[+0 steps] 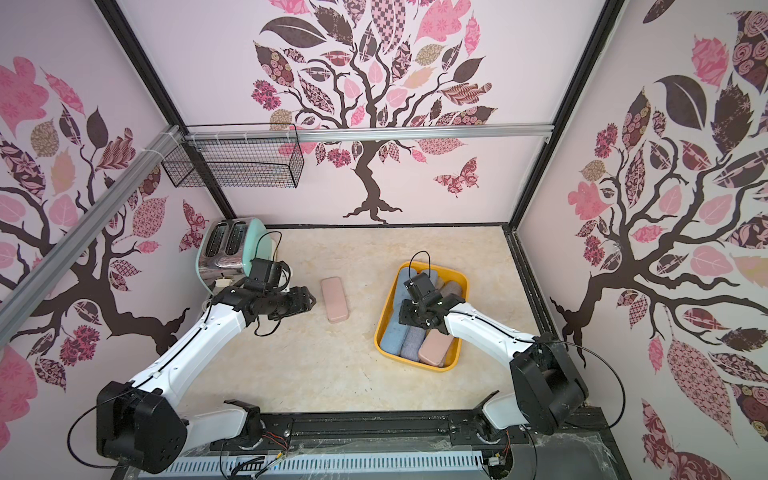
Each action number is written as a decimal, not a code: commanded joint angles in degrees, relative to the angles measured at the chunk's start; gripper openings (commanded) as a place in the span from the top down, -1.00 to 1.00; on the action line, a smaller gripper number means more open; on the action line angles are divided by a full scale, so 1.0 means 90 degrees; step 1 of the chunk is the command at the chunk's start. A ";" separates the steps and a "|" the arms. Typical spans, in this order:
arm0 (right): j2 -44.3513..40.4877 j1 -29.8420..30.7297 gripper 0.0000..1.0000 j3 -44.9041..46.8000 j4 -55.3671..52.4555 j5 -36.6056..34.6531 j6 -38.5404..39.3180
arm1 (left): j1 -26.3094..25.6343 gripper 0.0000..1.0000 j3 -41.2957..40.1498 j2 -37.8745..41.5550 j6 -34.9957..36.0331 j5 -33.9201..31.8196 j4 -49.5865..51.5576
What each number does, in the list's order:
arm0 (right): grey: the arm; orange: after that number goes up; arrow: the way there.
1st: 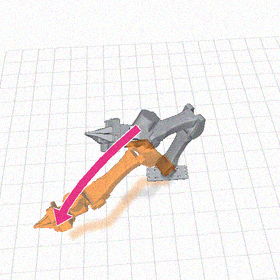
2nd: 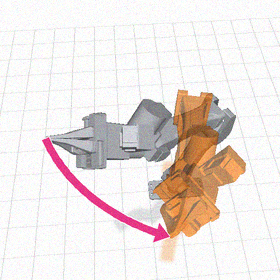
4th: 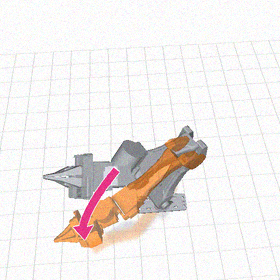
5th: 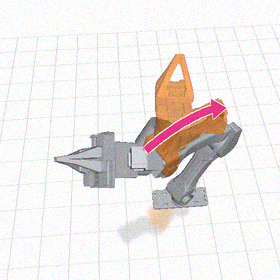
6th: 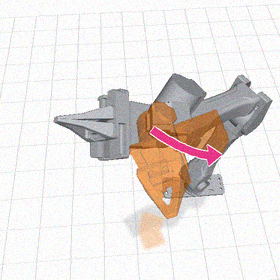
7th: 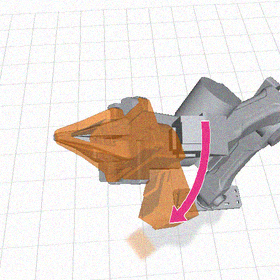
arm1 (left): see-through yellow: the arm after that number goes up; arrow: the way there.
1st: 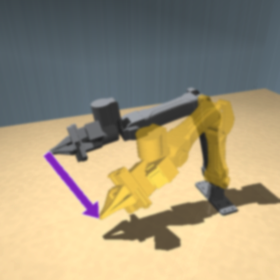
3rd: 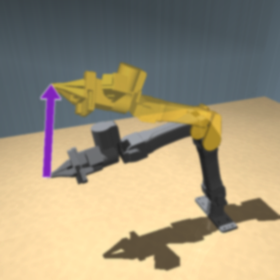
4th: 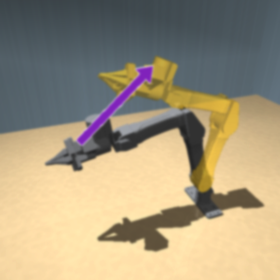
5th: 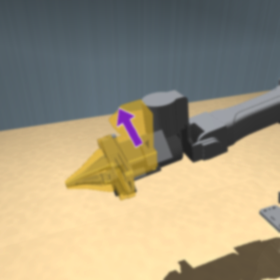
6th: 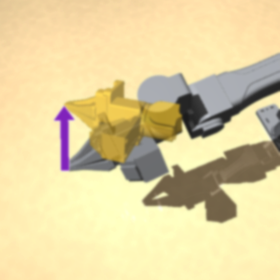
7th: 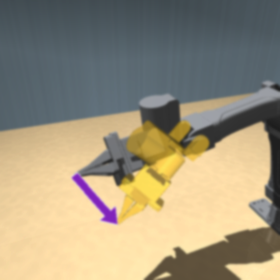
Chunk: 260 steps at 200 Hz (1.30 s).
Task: Put the glasses cases into the storage boxes
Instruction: Place the glasses case in the storage box, then pick up the glasses case at the center of the board.
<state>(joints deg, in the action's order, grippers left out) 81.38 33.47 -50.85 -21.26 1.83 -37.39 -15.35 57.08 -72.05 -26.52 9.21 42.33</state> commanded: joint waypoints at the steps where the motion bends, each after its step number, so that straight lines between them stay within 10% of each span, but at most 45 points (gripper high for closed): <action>1: 0.0216 0.0070 0.11 -0.0267 -0.0179 0.0054 0.0101 | 0.0023 -0.43 -0.0175 -0.0070 0.0052 0.0031 -0.0114; 156: -0.0173 0.0467 -0.31 -0.1665 -0.1350 -0.0664 0.0613 | 0.0091 -0.41 -0.0116 -0.0079 -0.0048 -0.0683 0.0166; 260: 0.3304 0.1978 -0.65 -0.4242 -0.0726 -0.0947 0.0779 | 0.1186 -0.42 -0.0241 -0.0066 -0.0333 -0.0594 0.0179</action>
<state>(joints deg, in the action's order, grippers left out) 103.26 50.41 -81.45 -26.85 -4.49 -32.40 -4.60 55.77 -71.48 -29.12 3.16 43.57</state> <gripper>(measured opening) 0.816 0.711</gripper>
